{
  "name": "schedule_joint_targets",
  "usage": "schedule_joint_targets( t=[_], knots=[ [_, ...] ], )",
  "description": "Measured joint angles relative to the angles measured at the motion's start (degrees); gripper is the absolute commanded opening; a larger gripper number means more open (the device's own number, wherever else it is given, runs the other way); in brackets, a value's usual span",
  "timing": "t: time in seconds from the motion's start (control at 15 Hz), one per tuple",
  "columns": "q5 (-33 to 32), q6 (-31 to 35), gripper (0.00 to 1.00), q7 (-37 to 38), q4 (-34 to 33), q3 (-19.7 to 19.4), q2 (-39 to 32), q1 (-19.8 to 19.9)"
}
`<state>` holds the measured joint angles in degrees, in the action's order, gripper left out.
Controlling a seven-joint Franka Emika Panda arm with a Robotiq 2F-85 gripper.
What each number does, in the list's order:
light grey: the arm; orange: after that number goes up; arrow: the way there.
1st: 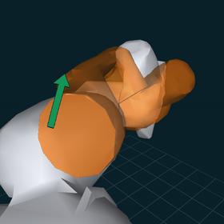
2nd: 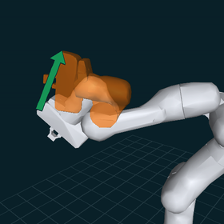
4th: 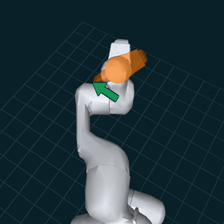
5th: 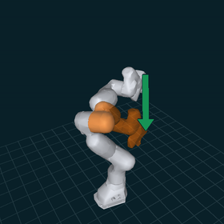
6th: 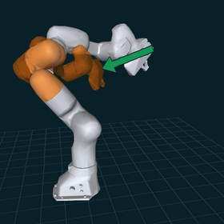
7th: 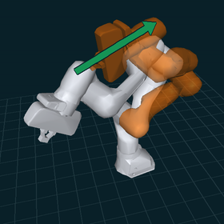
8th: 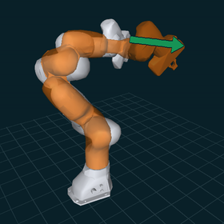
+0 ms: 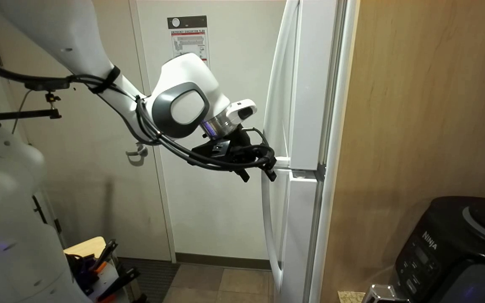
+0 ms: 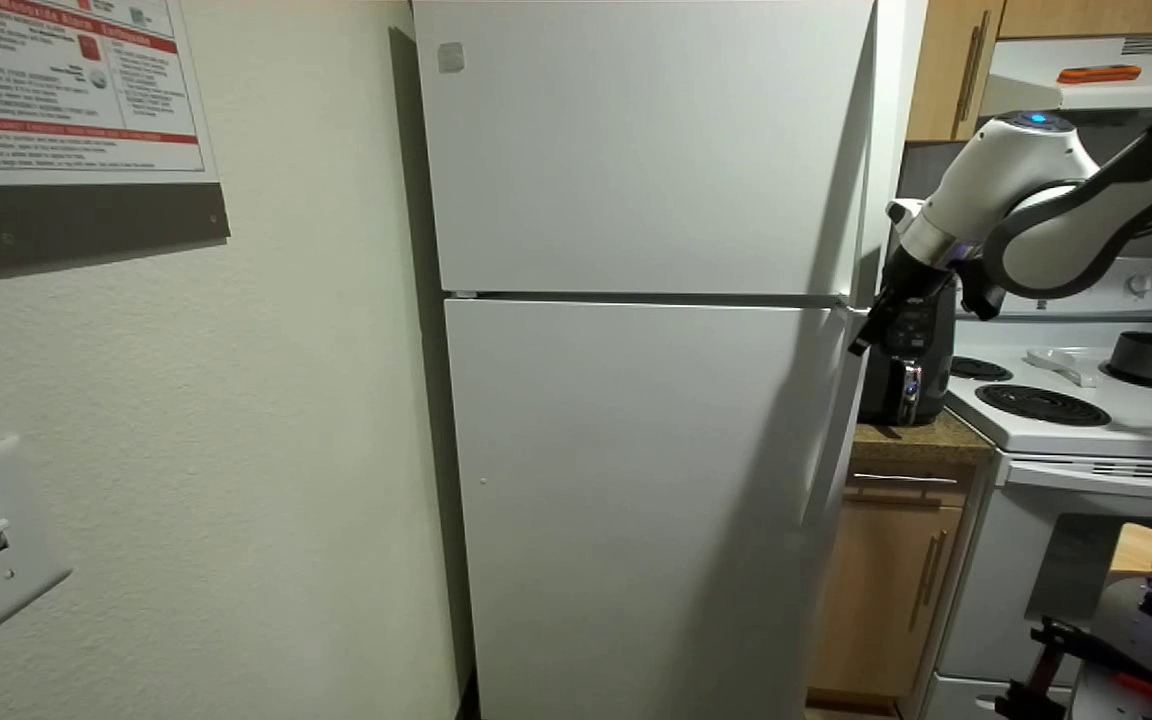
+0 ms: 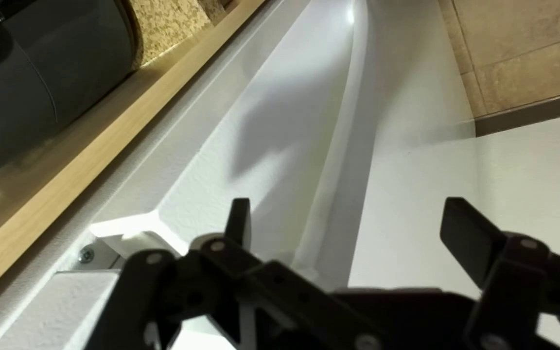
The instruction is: Open the fridge
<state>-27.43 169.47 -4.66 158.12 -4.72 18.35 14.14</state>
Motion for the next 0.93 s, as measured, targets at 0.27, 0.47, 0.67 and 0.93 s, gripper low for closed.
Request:
schedule_joint_targets(
  t=[0.27, 0.47, 0.67, 0.93],
  knots=[
    [-0.4, -1.8, 1.00, 1.9, 0.2, 0.9, -0.2, 0.8],
    [-1.0, -3.1, 1.00, 4.2, 0.2, 2.3, -0.7, 2.3],
    [-1.0, -3.0, 1.00, 5.6, 0.1, 3.2, -1.3, 3.0],
    [-2.5, -1.2, 1.00, 7.1, -0.2, 4.7, -1.9, 3.7]
  ],
)
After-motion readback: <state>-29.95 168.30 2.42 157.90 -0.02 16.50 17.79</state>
